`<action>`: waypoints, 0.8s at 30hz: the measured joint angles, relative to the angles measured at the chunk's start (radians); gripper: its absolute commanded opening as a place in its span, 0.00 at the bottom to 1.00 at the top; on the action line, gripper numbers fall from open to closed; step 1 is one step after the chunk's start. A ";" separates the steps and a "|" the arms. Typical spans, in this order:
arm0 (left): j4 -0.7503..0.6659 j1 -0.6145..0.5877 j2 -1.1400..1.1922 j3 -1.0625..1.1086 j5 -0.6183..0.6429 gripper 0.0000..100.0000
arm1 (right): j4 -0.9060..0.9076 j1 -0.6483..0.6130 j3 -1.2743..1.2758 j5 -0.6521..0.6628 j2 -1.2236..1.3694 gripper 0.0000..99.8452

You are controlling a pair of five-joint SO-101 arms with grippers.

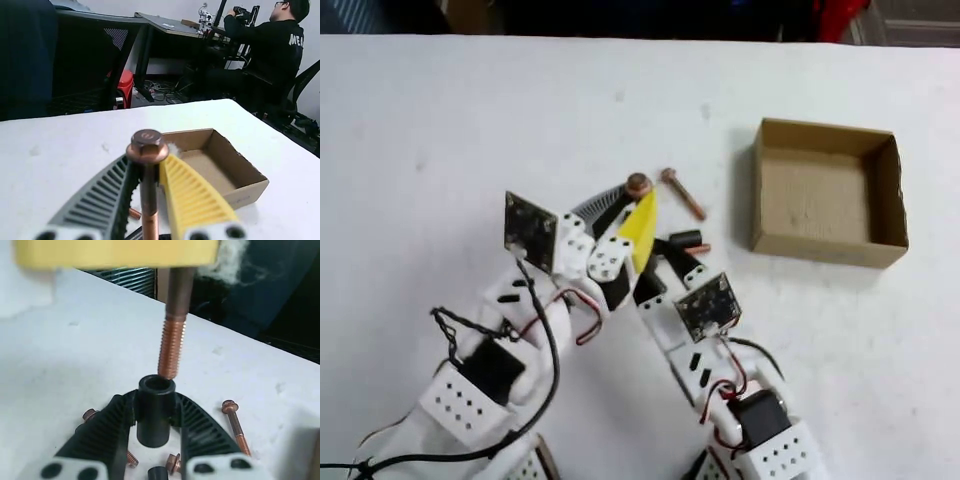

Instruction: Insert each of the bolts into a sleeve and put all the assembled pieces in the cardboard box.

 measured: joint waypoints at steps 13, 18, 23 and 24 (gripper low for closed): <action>0.000 0.000 0.000 0.000 0.000 0.02 | 0.000 0.000 0.000 -0.046 0.000 0.02; 0.000 0.000 0.000 0.000 0.000 0.02 | 0.000 0.006 0.000 -0.054 0.000 0.02; 0.000 0.000 0.000 0.000 0.000 0.02 | 0.000 0.038 0.000 -0.054 0.000 0.02; 0.000 0.000 0.000 0.000 0.000 0.02 | 0.000 0.038 0.000 -0.054 0.000 0.02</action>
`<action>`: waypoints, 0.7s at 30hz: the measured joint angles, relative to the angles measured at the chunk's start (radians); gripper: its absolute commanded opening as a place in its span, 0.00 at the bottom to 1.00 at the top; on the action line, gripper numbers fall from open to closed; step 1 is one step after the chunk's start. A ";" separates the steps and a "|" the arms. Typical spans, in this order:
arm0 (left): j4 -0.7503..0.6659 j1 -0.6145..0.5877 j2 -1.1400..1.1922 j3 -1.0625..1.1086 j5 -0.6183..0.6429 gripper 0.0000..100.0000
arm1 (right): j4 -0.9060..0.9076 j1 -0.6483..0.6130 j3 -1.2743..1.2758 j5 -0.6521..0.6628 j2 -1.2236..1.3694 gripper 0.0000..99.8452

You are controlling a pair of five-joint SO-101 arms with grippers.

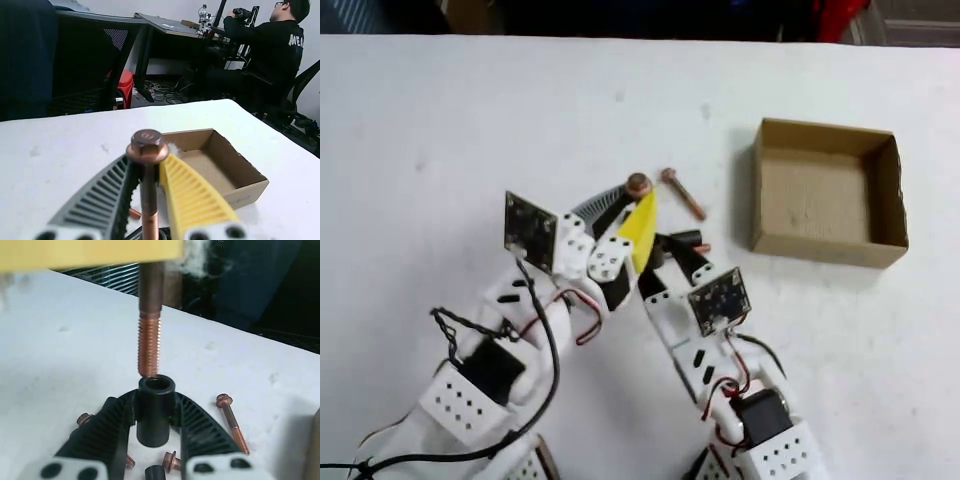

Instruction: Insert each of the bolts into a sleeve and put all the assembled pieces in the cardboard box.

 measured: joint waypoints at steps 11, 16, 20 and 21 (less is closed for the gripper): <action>0.000 0.000 0.000 0.026 0.041 0.02 | 0.000 0.000 0.000 0.000 0.002 0.02; 0.000 0.000 0.000 0.026 0.043 0.02 | 0.000 0.000 0.000 0.008 0.002 0.02; 0.000 0.000 0.000 0.026 0.043 0.02 | 0.000 0.002 0.000 0.040 0.002 0.02; 0.000 0.000 0.000 0.026 0.043 0.02 | 0.000 0.002 0.000 0.040 0.002 0.02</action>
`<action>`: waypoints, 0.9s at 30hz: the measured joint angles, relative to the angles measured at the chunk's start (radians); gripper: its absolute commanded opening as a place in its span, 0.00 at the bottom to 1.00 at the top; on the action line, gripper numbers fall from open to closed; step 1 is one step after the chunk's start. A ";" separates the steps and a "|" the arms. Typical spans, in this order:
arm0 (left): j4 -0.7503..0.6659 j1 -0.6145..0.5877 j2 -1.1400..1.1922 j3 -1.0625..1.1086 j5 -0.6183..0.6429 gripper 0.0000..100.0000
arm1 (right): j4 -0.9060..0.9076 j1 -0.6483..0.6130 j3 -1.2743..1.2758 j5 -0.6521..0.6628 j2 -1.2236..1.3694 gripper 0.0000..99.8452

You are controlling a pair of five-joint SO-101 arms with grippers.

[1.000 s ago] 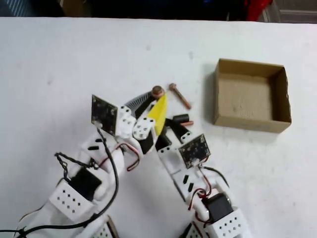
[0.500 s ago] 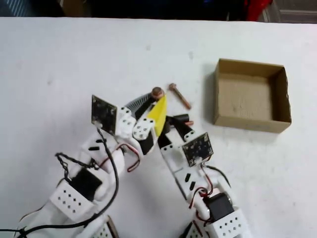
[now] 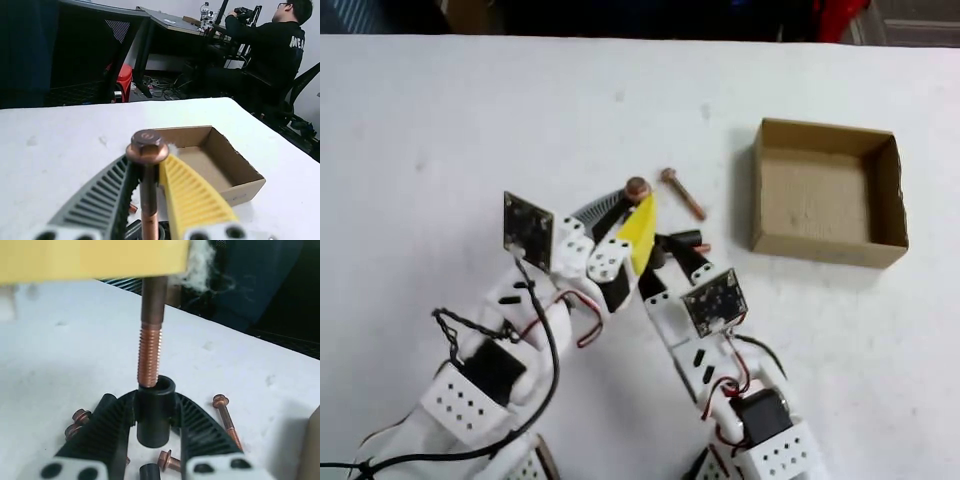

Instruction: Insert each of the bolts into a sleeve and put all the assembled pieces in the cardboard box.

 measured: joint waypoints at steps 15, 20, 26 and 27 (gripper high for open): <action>-0.006 0.000 0.000 0.000 0.002 0.02 | 0.000 0.000 0.000 0.046 0.000 0.02; -0.006 0.000 0.000 0.000 0.003 0.02 | 0.000 0.000 0.000 0.046 0.000 0.02; -0.006 0.000 0.000 0.000 0.003 0.02 | 0.000 0.000 0.000 0.046 0.000 0.02; -0.008 0.000 0.000 0.000 0.003 0.02 | 0.000 0.000 0.000 0.046 0.000 0.02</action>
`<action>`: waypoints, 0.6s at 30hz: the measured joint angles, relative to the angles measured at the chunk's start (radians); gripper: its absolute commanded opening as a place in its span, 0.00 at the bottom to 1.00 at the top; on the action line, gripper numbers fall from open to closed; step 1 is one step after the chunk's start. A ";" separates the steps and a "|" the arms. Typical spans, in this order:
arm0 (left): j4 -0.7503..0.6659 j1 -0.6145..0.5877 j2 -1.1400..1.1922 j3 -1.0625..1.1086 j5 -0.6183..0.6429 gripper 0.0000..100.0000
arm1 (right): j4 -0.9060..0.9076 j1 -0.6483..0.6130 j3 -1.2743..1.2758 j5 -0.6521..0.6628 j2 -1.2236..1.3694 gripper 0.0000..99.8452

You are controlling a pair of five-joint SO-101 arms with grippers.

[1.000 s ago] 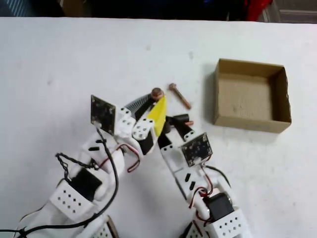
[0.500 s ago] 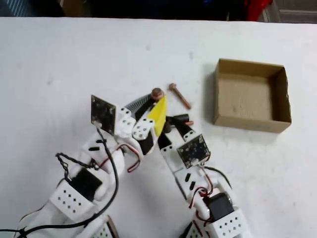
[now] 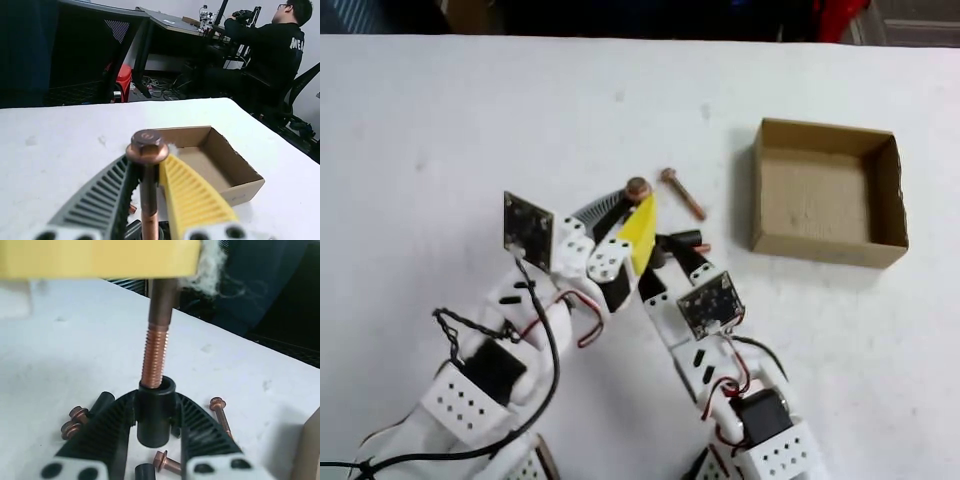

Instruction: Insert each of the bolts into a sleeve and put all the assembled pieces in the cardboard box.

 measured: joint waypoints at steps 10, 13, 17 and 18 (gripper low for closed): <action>-0.043 0.000 0.000 0.002 0.002 0.02 | 0.000 0.000 0.000 0.000 -0.002 0.02; -0.044 0.000 0.000 0.002 0.002 0.02 | 0.000 0.000 0.000 0.000 -0.002 0.02; -0.044 0.000 0.000 0.035 0.002 0.02 | 0.000 -0.002 0.000 0.000 -0.002 0.02; -0.044 0.000 0.000 0.048 0.002 0.02 | 0.000 -0.005 0.000 0.000 -0.002 0.02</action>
